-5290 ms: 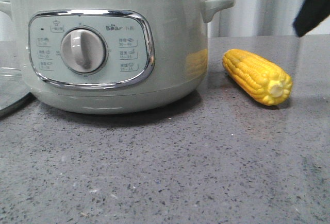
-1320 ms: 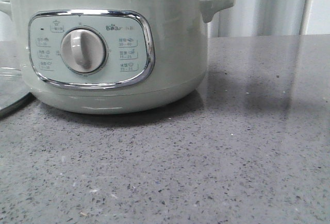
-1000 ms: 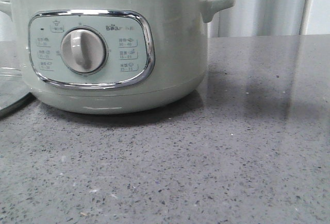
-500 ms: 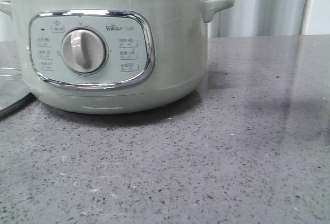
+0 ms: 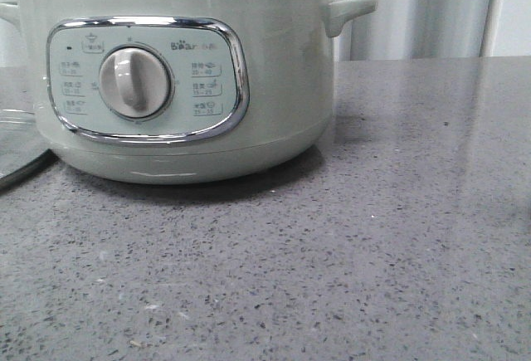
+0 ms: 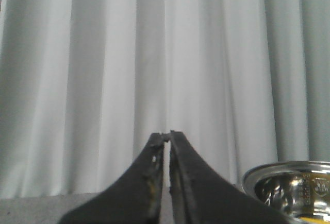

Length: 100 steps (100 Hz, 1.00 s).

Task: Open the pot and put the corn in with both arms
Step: 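Lower the corn into the cooker and open the right gripper, then withdraw the right gripper upward away from the cooker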

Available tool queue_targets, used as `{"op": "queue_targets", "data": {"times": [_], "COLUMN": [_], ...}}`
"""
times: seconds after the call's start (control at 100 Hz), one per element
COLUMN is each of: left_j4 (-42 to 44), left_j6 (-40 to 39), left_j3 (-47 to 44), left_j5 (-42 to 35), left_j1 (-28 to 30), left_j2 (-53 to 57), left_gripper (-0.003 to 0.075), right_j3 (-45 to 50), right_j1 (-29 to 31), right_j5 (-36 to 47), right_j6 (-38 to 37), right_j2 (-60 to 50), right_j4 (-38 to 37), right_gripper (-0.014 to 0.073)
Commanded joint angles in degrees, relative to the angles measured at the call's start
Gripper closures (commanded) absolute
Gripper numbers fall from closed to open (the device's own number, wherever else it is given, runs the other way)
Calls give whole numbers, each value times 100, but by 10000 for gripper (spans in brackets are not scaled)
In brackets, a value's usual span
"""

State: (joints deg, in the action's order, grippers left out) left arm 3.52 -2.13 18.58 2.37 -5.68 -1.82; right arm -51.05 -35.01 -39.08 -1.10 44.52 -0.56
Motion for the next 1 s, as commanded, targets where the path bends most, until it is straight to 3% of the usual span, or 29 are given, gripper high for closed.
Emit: {"op": "queue_targets", "data": {"times": [0.0, 0.12, 0.45, 0.57, 0.85, 0.99], "left_j4": [-6, -70, -180, -213, -352, -761], "left_j6": [-80, -80, -80, -80, -80, -80], "left_j3": [192, 136, -545, -776, -858, -858], "left_j5": [232, 803, 791, 443, 398, 329], "left_j1": [-35, -35, -35, -35, -35, -35], "left_j2": [84, 187, 210, 210, 210, 210], "left_gripper": [741, 741, 741, 741, 741, 741], "right_j3": [232, 795, 2103, 2500, 2860, 2860], "right_j1": [-18, -18, -18, -18, -18, -18], "right_j5": [955, 1545, 2110, 2418, 2602, 2570], "right_j6": [36, 36, 0, -26, -31, -31], "right_j2": [-461, -1041, -2330, -2932, -4438, -4589], "right_j4": [-203, -368, -537, -537, -537, -550], "right_gripper": [667, 667, 667, 667, 667, 667]}}
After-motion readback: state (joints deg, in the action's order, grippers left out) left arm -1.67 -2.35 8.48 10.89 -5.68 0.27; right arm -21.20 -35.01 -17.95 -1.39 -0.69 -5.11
